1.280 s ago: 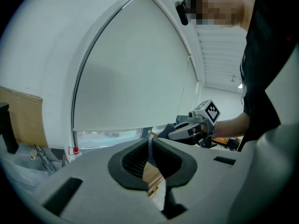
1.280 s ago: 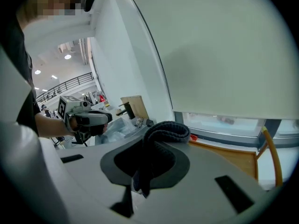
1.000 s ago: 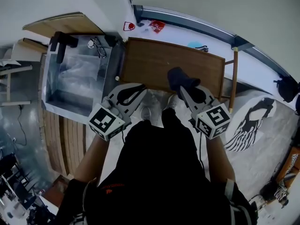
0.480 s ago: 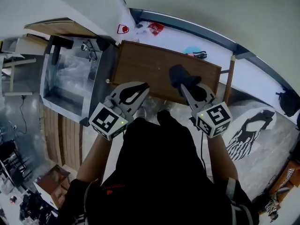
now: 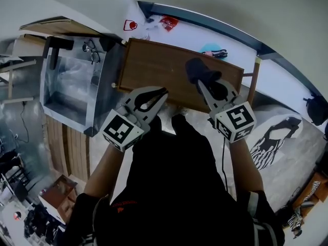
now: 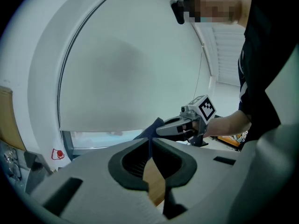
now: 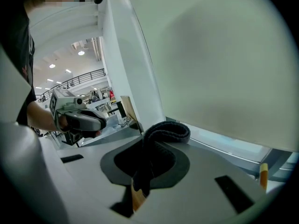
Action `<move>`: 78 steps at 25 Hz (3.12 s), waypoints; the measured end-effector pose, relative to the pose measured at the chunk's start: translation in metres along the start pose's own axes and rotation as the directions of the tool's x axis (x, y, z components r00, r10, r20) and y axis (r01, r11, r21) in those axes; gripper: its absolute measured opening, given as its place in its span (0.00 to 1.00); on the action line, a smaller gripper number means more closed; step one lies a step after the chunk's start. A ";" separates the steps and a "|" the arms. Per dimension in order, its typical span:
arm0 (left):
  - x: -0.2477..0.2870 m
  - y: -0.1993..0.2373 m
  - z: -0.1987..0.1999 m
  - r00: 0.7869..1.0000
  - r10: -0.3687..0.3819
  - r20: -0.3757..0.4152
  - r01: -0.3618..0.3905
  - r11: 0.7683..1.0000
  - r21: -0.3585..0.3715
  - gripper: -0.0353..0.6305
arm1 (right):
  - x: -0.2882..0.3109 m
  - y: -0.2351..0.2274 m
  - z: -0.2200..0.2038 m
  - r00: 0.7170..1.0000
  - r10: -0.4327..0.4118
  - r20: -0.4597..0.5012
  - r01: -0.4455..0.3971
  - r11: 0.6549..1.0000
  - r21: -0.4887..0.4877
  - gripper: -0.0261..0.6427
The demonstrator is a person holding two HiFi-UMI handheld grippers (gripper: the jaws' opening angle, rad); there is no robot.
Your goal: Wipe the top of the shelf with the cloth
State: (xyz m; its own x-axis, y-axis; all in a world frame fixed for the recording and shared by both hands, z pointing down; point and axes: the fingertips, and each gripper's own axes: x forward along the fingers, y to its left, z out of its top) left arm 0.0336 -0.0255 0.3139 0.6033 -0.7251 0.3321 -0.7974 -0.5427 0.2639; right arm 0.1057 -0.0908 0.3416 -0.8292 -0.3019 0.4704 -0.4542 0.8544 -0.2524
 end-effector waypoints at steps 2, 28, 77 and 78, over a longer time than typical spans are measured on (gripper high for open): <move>-0.003 0.005 -0.003 1.000 0.001 -0.016 -0.001 0.999 -0.037 0.11 | 0.013 -0.001 0.000 1.000 -0.005 -0.006 0.005 1.000 -0.010 0.08; -0.103 0.154 -0.043 0.995 0.095 -0.009 -0.095 0.984 -0.153 0.11 | 0.259 0.014 -0.026 0.963 -0.092 -0.252 0.009 0.949 -0.314 0.08; -0.157 0.197 -0.083 0.982 0.175 -0.067 -0.186 0.958 -0.217 0.11 | 0.393 0.039 -0.154 0.826 -0.181 -0.533 -0.199 0.792 -0.577 0.08; -0.154 0.194 -0.081 0.983 0.168 -0.068 -0.179 0.960 -0.214 0.11 | 0.389 0.036 -0.156 0.824 -0.182 -0.536 -0.197 0.796 -0.572 0.08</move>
State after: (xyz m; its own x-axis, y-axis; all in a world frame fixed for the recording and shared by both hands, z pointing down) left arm -0.2132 0.0148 0.3880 0.4600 -0.7752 0.4330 -0.8715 -0.3007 0.3874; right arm -0.1824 -0.1115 0.6475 -0.4263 -0.1774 0.8870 -0.0121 0.9816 0.1905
